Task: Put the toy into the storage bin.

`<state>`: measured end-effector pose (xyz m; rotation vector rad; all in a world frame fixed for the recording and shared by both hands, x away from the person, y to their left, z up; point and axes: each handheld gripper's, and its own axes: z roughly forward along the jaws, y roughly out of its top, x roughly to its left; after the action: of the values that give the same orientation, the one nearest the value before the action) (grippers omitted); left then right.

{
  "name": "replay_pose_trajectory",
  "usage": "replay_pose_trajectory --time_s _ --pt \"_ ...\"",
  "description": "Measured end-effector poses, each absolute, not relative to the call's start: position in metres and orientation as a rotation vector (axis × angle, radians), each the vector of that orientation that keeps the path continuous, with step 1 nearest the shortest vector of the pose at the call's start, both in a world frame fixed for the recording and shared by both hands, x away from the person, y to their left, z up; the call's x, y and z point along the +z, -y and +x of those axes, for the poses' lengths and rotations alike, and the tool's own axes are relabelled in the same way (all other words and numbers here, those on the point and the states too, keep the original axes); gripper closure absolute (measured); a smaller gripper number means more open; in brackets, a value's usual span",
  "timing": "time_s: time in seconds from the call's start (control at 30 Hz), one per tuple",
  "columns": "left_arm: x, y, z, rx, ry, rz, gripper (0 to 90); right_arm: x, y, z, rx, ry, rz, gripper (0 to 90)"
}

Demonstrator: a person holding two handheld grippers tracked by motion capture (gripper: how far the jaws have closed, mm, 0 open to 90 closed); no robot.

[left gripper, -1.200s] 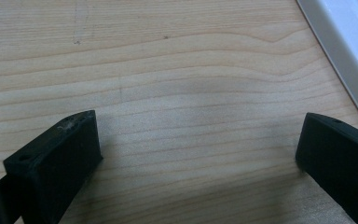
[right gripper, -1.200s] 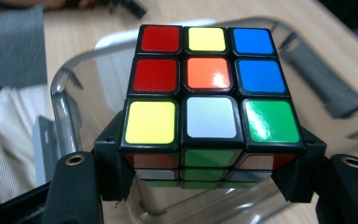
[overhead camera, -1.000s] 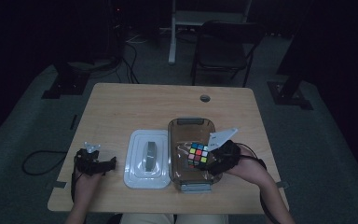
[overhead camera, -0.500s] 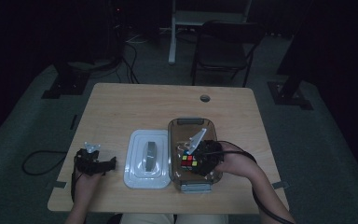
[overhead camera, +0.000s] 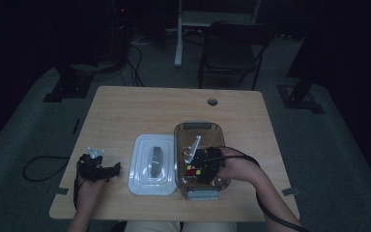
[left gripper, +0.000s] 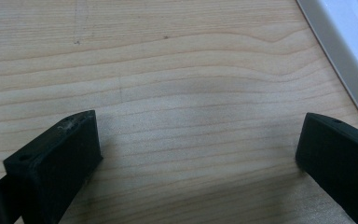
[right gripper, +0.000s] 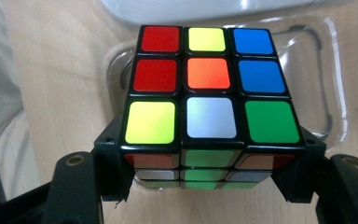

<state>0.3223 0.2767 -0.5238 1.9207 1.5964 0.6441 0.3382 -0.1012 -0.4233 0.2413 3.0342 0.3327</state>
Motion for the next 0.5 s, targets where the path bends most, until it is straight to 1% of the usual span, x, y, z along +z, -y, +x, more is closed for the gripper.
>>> replay_pose_trajectory --time_s 0.5 --pt "-0.524 -0.277 0.322 0.645 -1.596 1.920 0.5 -0.433 0.086 0.341 0.089 -3.036 0.216 33.9"
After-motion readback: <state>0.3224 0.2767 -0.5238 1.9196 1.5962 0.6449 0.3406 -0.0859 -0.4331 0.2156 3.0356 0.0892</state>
